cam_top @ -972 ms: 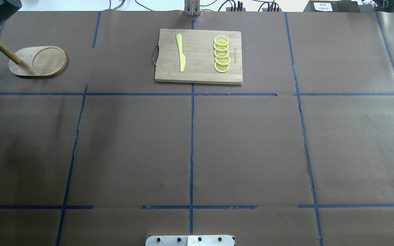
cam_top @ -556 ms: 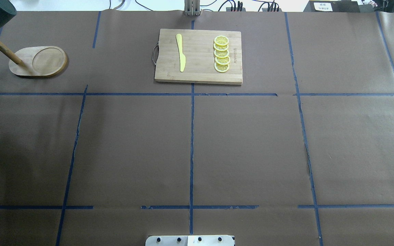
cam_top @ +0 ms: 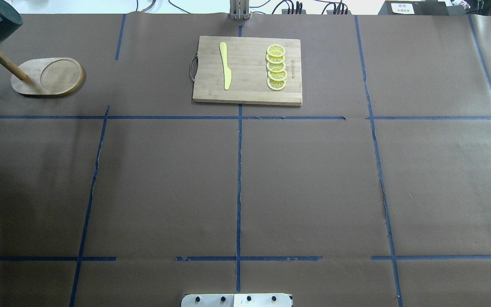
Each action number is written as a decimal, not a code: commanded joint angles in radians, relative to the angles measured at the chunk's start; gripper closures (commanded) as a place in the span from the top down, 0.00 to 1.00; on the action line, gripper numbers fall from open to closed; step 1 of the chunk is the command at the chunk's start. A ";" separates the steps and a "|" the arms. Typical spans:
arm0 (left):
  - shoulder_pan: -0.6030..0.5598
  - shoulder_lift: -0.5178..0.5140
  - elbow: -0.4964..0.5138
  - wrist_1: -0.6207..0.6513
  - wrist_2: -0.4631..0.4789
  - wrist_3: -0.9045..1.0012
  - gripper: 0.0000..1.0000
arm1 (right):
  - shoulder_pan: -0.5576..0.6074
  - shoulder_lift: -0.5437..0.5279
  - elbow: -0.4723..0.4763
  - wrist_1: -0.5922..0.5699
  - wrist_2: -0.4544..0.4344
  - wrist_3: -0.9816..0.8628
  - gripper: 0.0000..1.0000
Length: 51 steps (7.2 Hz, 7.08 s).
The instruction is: Hang cup on storage rack
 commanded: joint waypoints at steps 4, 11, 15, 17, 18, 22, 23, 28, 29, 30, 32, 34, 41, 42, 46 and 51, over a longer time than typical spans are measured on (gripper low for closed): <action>0.002 0.038 -0.007 -0.070 0.002 0.005 1.00 | 0.000 -0.002 -0.002 -0.001 0.005 0.005 1.00; 0.019 0.137 -0.118 -0.029 -0.374 1.326 1.00 | -0.001 0.000 -0.009 -0.001 0.005 0.007 1.00; 0.006 0.171 -0.118 0.147 -0.377 2.042 1.00 | -0.002 0.000 -0.012 -0.003 0.005 0.007 1.00; -0.028 0.177 -0.116 0.245 -0.376 2.325 1.00 | -0.002 -0.002 -0.014 -0.003 0.005 0.005 1.00; -0.060 0.177 -0.116 0.300 -0.377 2.445 1.00 | -0.002 -0.002 -0.017 -0.003 0.005 0.005 1.00; -0.225 0.202 -0.118 0.539 -0.484 2.798 1.00 | -0.002 -0.002 -0.021 -0.003 0.005 0.005 1.00; -0.270 0.202 -0.116 0.598 -0.518 2.893 1.00 | -0.002 -0.002 -0.021 -0.003 0.005 0.005 1.00; -0.364 0.211 -0.156 1.123 -0.662 2.970 1.00 | -0.002 -0.002 -0.028 -0.001 0.003 -0.004 1.00; -0.361 0.210 -0.167 1.209 -0.667 2.970 1.00 | -0.002 0.000 -0.026 -0.001 0.003 -0.007 1.00; -0.361 0.202 -0.170 1.309 -0.667 2.970 1.00 | -0.002 -0.002 -0.023 -0.001 0.005 -0.007 1.00; -0.346 0.200 -0.187 1.463 -0.658 2.972 1.00 | -0.002 0.000 -0.021 -0.001 0.005 -0.004 1.00; -0.347 0.199 -0.228 1.591 -0.664 3.037 1.00 | -0.002 -0.002 -0.021 -0.001 0.005 -0.005 1.00; -0.438 0.346 -0.513 2.005 -0.884 3.023 1.00 | -0.002 -0.002 -0.021 -0.001 0.008 -0.002 1.00; -0.445 0.405 -0.614 2.037 -0.888 2.988 1.00 | 0.000 -0.002 -0.020 -0.001 0.009 -0.002 1.00; -0.429 0.492 -0.840 2.150 -0.877 2.992 1.00 | 0.000 -0.002 -0.020 -0.001 0.009 -0.004 1.00; -0.426 0.495 -0.850 2.173 -0.877 3.036 1.00 | 0.000 -0.002 -0.017 -0.001 0.009 -0.005 1.00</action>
